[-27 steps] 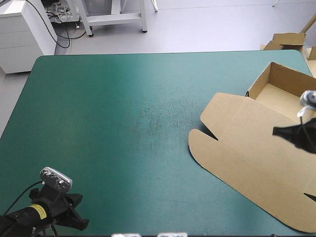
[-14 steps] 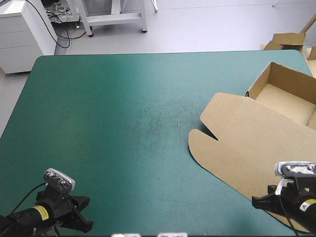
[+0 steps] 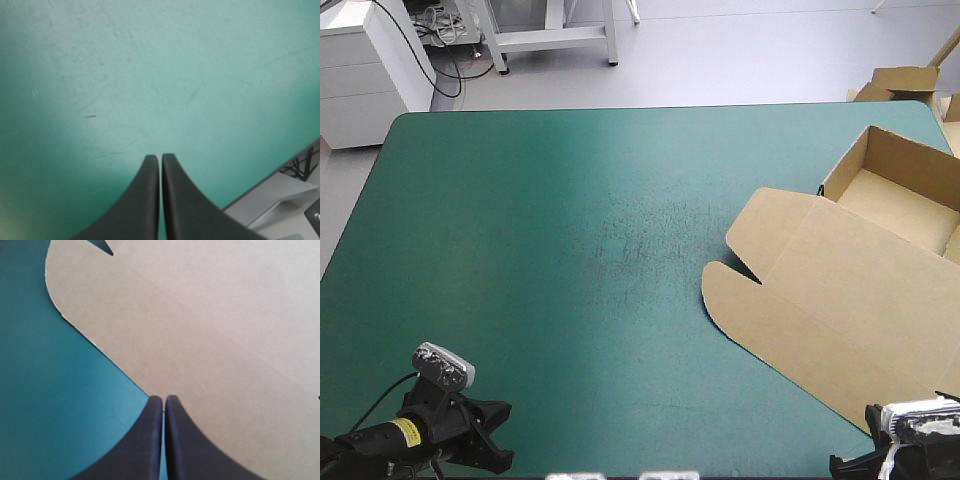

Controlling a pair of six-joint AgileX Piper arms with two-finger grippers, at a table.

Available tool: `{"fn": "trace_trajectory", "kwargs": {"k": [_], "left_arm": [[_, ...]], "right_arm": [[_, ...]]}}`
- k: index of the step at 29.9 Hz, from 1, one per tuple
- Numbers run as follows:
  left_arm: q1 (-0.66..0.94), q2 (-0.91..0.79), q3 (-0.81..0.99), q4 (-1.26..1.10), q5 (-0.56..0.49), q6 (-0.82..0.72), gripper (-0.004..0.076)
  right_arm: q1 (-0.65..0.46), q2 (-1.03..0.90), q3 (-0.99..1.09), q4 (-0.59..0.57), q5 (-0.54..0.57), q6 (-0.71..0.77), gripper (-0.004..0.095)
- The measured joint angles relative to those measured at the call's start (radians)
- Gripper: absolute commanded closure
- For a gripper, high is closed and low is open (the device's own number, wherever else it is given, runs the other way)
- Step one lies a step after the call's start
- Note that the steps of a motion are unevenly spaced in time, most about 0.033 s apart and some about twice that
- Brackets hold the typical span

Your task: Fold the box

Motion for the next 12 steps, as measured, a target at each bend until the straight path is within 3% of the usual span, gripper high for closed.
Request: {"fn": "trace_trajectory", "kwargs": {"k": [12], "left_arm": [[0.000, 0.000, 0.000, -0.004, 0.000, 0.002, 0.0731]], "right_arm": [[0.000, -0.034, 0.000, -0.001, -0.005, 0.001, 0.0910]]}}
